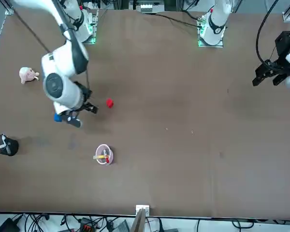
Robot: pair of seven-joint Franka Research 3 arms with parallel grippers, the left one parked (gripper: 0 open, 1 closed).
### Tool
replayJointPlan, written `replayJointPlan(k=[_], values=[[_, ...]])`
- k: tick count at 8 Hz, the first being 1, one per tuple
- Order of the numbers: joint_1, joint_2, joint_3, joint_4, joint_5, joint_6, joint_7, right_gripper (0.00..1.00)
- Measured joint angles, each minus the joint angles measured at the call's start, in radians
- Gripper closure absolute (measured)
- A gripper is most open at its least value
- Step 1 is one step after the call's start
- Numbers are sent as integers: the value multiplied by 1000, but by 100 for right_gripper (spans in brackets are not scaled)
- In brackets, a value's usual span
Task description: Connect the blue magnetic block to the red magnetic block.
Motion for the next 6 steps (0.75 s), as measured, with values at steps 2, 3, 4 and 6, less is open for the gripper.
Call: replayJointPlan(k=[2,3,4,6], values=[[1,-1,54,-93,0,121,196,1],[3,-3,73,-134,0,177,272,1],[12,-6,81,-175,0,231,329,1],[21,-13,84,-253,0,311,383,0]])
